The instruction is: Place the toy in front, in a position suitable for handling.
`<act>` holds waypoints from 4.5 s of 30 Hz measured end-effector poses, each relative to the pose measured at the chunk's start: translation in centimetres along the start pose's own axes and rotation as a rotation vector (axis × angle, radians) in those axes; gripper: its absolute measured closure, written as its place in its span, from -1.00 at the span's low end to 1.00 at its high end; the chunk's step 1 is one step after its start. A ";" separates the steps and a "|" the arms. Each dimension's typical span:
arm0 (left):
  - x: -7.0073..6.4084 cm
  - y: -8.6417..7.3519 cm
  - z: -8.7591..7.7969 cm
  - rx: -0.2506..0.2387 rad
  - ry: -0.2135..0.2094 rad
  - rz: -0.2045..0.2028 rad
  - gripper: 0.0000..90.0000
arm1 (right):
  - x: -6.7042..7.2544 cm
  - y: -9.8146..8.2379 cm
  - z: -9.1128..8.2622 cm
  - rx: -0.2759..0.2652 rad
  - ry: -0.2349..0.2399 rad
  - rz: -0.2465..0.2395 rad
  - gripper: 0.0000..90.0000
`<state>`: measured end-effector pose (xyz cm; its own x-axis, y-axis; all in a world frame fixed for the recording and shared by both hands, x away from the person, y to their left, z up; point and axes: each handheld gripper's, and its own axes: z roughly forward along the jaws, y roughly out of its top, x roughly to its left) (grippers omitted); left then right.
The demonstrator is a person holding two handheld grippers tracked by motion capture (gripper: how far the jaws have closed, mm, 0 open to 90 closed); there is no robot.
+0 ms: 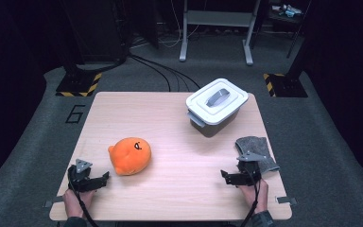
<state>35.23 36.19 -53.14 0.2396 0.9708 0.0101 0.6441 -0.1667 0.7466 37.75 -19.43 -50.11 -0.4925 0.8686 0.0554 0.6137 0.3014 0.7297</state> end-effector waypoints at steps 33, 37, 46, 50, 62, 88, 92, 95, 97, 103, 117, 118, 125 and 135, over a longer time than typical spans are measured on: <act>-1.6 3.9 -4.5 -0.112 -0.126 -0.083 -0.77 | 2.5 -1.6 2.6 0.011 -0.030 -0.066 -0.89; -2.3 5.1 -4.6 -0.125 -0.151 -0.065 -0.76 | 2.5 -1.6 2.6 0.012 -0.030 -0.067 -0.89; -4.2 7.4 -3.7 -0.118 -0.177 -0.008 -0.76 | 2.5 -1.6 2.6 0.011 -0.029 -0.067 -0.89; -4.8 7.9 -2.7 -0.092 -0.178 0.008 -0.76 | 2.5 -1.6 2.6 0.014 -0.028 -0.067 -0.89; -5.3 7.7 -0.6 -0.035 -0.164 0.000 -0.53 | 2.4 -1.6 2.6 0.015 -0.024 -0.068 -0.89; -5.9 6.8 -1.0 -0.107 -0.220 0.034 0.52 | 2.4 -1.6 2.6 0.017 -0.024 -0.068 -0.89; -6.0 7.0 -1.2 -0.132 -0.241 0.031 0.54 | 2.4 -1.6 2.6 0.017 -0.024 -0.067 -0.89; -6.5 7.3 -1.3 -0.150 -0.259 0.045 0.55 | 2.4 -1.6 2.6 0.016 -0.024 -0.067 -0.89; -7.0 7.6 -1.3 -0.139 -0.281 0.063 0.55 | 2.4 -1.6 2.6 0.016 -0.024 -0.068 -0.89; -8.1 8.2 -1.2 -0.151 -0.320 0.083 0.54 | 2.4 -1.6 2.6 0.016 -0.024 -0.067 -0.89; -10.0 9.8 -0.7 -0.156 -0.384 0.129 0.54 | 2.4 -1.6 2.7 0.016 -0.024 -0.068 -0.89; -10.1 9.8 -0.6 -0.158 -0.385 0.127 0.54 | 2.4 -1.6 2.7 0.016 -0.024 -0.068 -0.89; -10.9 10.3 0.0 -0.147 -0.414 0.149 0.53 | 2.4 -1.6 2.6 0.017 -0.024 -0.068 -0.89; -12.3 11.1 1.1 -0.127 -0.459 0.175 0.51 | 2.4 -1.6 2.7 0.014 -0.025 -0.068 -0.89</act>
<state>40.26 22.20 -45.69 0.6493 0.7494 -0.1296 0.4790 -0.2706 0.8350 37.22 -16.74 -52.94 -0.5180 0.8553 -0.0107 0.5882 0.3652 0.7215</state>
